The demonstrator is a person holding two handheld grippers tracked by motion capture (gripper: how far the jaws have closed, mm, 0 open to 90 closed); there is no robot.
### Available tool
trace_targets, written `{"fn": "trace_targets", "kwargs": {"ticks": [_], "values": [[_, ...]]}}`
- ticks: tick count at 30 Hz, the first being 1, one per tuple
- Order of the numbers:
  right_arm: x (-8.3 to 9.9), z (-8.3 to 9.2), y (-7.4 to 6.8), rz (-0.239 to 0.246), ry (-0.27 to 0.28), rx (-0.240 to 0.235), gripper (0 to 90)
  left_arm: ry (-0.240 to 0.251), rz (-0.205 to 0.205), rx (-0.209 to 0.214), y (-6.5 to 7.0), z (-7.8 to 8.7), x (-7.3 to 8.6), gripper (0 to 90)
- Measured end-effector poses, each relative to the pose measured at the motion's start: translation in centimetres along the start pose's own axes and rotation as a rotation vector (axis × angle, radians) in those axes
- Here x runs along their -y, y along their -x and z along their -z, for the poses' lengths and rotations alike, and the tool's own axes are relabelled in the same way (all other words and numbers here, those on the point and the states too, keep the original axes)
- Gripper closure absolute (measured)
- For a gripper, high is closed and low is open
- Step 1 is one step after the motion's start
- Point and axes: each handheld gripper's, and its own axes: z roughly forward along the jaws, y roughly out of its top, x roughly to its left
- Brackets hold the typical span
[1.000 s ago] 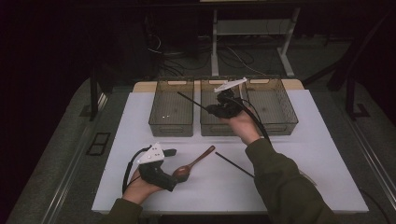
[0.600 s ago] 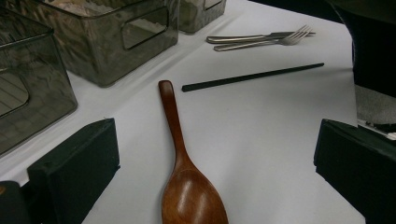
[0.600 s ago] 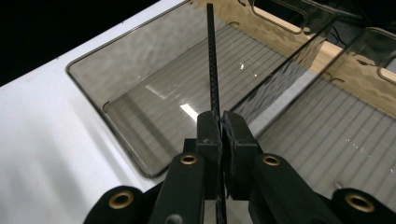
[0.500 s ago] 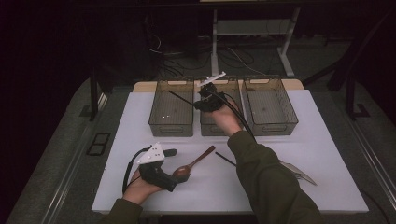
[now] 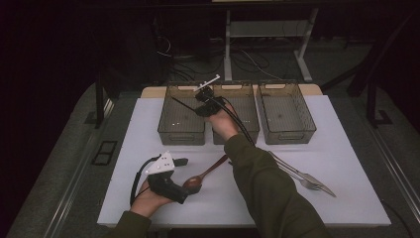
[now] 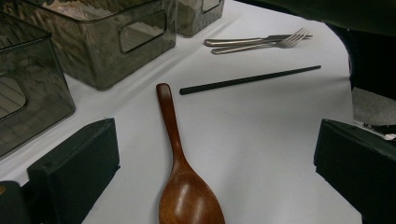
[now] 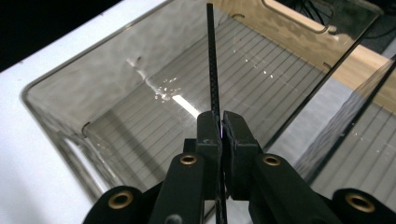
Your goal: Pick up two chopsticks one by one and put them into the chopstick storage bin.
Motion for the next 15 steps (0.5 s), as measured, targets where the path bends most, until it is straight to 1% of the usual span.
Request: {"fn": "trace_targets", "kwargs": {"ticks": [1,2,5,15], "values": [[-0.1,-0.6,-0.1,-0.005,-0.009,-0.006,84.8,0.000,0.000,0.000,0.0,0.0,0.0,0.0],[-0.1,-0.6,-0.1,-0.005,-0.009,-0.006,84.8,0.000,0.000,0.000,0.0,0.0,0.0,0.0],[-0.2,-1.4,-0.6,-0.011,-0.028,-0.005,84.6,0.002,0.000,0.000,0.0,0.1,0.0,0.0],[-0.1,-2.3,-1.1,-0.010,-0.047,-0.025,84.5,0.004,-0.002,0.005,0.0,0.0,-0.1,0.0]]}}
